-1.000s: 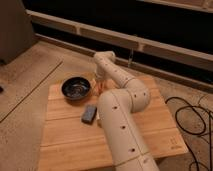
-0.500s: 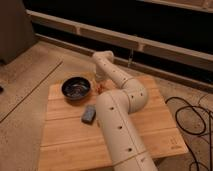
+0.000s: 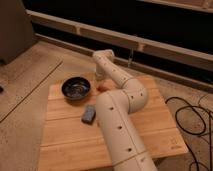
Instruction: Place the pepper in the ceramic cup
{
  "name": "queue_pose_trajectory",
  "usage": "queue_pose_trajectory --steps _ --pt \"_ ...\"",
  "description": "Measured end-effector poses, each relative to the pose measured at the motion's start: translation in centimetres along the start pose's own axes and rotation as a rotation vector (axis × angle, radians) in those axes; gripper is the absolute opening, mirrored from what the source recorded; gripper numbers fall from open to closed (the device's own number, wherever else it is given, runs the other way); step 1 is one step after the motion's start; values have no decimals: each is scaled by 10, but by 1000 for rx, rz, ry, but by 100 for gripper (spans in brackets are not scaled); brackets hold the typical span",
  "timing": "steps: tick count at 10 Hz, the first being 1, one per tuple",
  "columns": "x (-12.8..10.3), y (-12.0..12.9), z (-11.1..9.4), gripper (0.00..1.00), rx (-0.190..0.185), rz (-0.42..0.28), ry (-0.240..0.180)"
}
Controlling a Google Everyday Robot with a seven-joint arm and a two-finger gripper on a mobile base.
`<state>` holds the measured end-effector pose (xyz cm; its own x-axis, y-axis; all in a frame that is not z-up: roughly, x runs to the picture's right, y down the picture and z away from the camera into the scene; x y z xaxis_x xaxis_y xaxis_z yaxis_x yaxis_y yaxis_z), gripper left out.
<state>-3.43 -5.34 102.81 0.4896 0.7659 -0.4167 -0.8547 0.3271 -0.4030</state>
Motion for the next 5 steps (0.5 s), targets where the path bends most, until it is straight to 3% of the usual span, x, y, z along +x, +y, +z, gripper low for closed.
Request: queue_pose_trajectory --steps 3,5 --pt "-24 -13 -45 0 26 7 -103" --pt "-26 -33 -75 0 58 31 -156"
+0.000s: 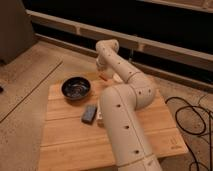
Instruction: Place the pepper in the ceramic cup
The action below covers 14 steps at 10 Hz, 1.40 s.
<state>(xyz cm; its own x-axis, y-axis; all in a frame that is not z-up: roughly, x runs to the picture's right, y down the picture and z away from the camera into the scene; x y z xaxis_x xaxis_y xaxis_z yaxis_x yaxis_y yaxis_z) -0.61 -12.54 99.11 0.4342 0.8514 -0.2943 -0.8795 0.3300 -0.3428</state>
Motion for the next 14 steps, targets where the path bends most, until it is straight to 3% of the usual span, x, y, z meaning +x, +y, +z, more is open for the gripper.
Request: queue_pose_trajectory --steps 2,3,6,9,14 --pt "0 -30 -33 0 25 54 -66" --pt "1 -33 -36 0 27 59 -71" --pt "0 -29 -34 0 26 54 -67" --pt "15 -40 -21 0 86 60 -14" --pt "20 -65 -32 0 158 129 -22"
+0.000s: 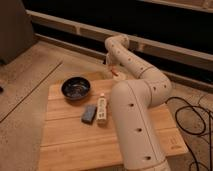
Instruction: Place the pepper in the ceramic cup
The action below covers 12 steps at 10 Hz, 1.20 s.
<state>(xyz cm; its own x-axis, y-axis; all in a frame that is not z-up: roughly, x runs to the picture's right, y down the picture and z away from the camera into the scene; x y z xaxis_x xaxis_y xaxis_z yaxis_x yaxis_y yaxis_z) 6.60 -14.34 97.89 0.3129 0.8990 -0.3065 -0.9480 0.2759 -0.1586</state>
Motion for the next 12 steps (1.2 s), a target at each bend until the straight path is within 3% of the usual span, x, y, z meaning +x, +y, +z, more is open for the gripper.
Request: queue_pose_trajectory --steps 4,8,12 --pt "8 -7 1 0 1 53 -8" --pt "10 -17 -7 0 19 115 -56" --pt "24 -8 -6 0 35 128 -61"
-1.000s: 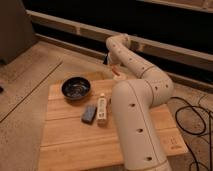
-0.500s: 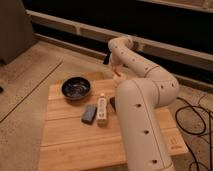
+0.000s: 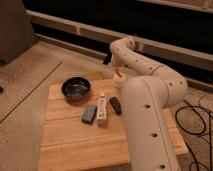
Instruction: Place the pepper in the ceramic cup
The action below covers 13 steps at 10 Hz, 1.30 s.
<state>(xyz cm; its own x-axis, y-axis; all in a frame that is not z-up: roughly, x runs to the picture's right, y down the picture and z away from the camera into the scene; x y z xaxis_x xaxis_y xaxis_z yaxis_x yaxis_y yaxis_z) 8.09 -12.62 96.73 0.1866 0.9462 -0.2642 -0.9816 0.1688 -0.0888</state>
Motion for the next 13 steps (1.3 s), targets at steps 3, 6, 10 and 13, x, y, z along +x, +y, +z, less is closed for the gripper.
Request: queue_pose_trajectory --steps 3,6,10,13 --pt "5 -3 -2 0 15 18 -13" --pt "11 -9 -3 0 23 44 -30" --pt "3 11 13 0 -1 16 -50" --pt "-4 13 18 0 -16 2 -79"
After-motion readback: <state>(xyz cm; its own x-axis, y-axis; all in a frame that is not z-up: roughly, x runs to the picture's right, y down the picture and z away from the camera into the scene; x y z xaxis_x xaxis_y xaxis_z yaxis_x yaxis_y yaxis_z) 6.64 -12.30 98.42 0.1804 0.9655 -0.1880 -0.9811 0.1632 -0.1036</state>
